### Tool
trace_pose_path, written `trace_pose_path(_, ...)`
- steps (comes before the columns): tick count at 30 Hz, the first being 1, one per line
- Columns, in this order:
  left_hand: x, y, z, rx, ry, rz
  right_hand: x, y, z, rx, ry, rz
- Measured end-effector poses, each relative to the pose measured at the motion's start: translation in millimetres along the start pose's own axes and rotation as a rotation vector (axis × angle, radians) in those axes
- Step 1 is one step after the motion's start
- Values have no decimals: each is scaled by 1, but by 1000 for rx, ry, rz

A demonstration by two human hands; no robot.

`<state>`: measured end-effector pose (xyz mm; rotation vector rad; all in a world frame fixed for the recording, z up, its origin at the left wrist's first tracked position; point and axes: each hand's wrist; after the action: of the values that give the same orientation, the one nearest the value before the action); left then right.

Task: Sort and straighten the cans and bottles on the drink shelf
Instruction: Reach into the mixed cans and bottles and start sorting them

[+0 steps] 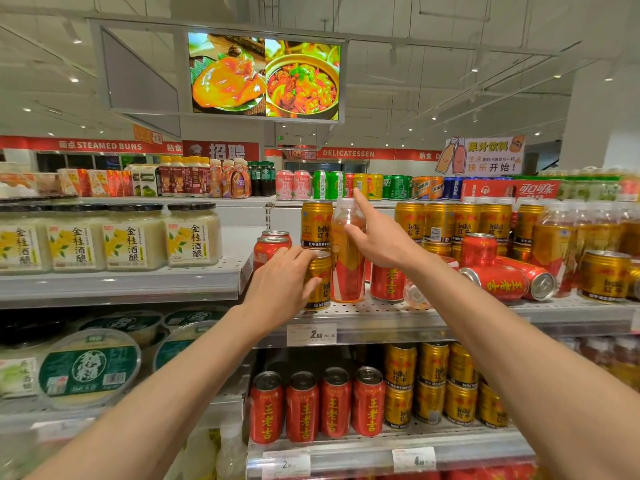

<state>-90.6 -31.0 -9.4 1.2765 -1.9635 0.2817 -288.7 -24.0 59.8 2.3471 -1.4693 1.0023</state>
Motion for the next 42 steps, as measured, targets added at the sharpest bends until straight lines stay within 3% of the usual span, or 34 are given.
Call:
trace_pose_path(7,-6,0,3,-87,-19,-31,-34,-7,-8,116,28,14)
trace_pose_path(13,-46,-11,-4,-382,-20,-103,-104,-18,-1,258,138,105)
trace_pose_path(23,-177,-35,2,-884,-248,-510,-261,-42,61,410,224,480)
trace_pose_path(30,-223,-14,32,-905,-314,-659,-321,-20,77,412,228,648)
trace_pose_path(42,-196,119,95,-885,-202,-728,-344,110,11,484,135,578)
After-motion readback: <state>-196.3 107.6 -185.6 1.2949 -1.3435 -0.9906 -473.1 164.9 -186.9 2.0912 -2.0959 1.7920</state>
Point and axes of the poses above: each hand's wrist, its own x-axis towards the middle knuckle, its own z-axis out of the palm, y = z × x, and after that the axes turned 13 degrees about -z, right-handed
